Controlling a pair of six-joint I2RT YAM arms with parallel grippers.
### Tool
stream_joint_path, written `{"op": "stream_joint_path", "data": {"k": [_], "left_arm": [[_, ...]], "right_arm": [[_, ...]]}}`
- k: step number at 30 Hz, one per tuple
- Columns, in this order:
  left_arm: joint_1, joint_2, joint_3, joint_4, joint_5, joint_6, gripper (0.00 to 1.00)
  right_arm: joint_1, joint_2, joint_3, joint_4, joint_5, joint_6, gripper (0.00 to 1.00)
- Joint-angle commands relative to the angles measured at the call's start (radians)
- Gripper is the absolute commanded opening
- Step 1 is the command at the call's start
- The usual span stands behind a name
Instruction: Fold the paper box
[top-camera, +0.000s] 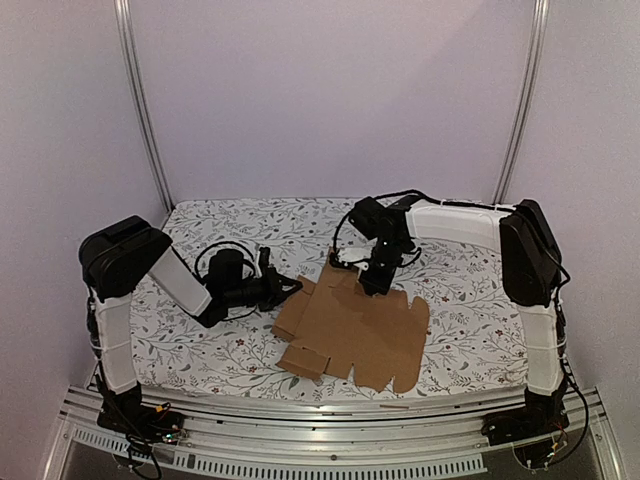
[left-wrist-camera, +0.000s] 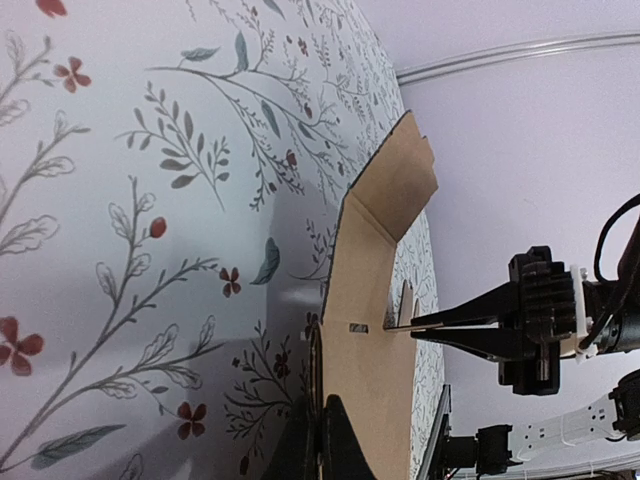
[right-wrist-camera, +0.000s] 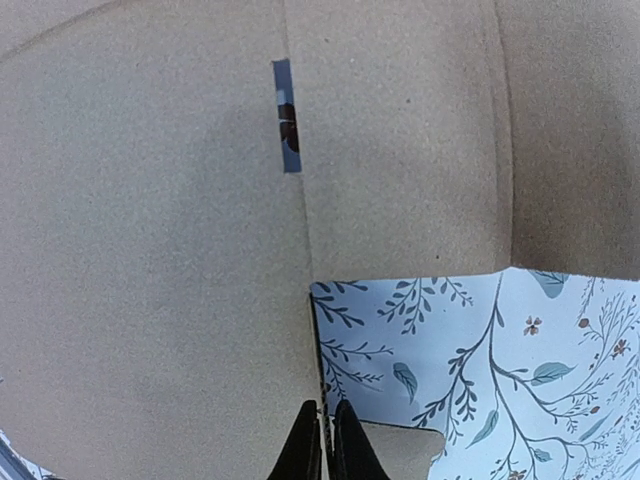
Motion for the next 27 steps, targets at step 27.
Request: {"op": "stream_joint_path", "data": {"k": [27], "left_arm": [[0.047, -0.197, -0.048, -0.28, -0.174, 0.183, 0.26]], "right_arm": [[0.263, -0.1, -0.308, 0.275, 0.372, -0.182, 0.01]]}}
